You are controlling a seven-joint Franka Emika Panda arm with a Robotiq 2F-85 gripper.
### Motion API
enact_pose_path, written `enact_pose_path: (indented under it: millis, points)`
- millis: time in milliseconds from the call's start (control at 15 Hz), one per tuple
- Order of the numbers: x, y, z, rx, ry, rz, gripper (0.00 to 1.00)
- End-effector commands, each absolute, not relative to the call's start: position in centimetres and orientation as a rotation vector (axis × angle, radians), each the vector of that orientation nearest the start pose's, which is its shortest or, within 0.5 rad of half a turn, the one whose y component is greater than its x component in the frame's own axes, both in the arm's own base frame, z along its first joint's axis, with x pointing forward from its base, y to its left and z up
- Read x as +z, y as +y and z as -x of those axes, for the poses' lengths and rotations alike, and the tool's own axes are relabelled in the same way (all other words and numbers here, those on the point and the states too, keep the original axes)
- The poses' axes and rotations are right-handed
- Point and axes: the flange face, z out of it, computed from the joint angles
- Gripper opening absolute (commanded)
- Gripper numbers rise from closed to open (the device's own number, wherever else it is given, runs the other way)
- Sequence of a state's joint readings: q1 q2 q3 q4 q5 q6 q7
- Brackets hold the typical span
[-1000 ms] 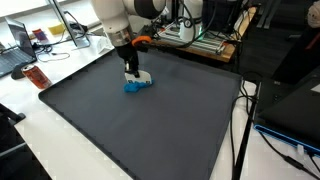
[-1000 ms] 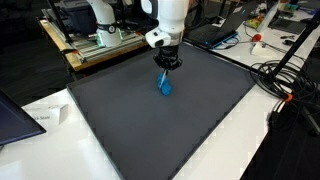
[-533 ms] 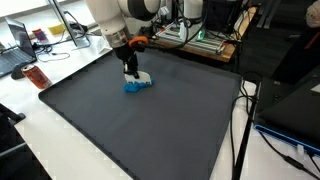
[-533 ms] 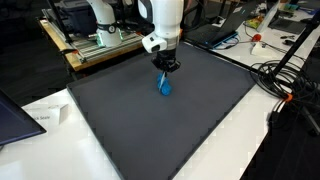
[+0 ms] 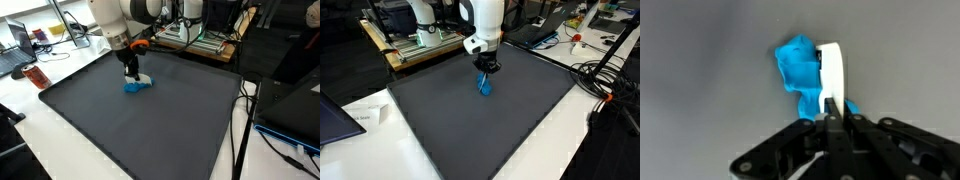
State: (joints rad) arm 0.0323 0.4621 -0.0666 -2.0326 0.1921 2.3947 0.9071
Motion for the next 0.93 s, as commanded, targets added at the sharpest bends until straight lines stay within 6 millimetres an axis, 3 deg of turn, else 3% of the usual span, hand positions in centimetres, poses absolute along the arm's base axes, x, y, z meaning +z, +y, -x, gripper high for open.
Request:
enact_pose_path:
  millis: [0,867]
  points:
    - [17.0,-0.6,-58.3,0.154,1.626,2.71,0.01]
    - [18.4,0.1,-57.5,-0.007,1.422,3.125,0.01]
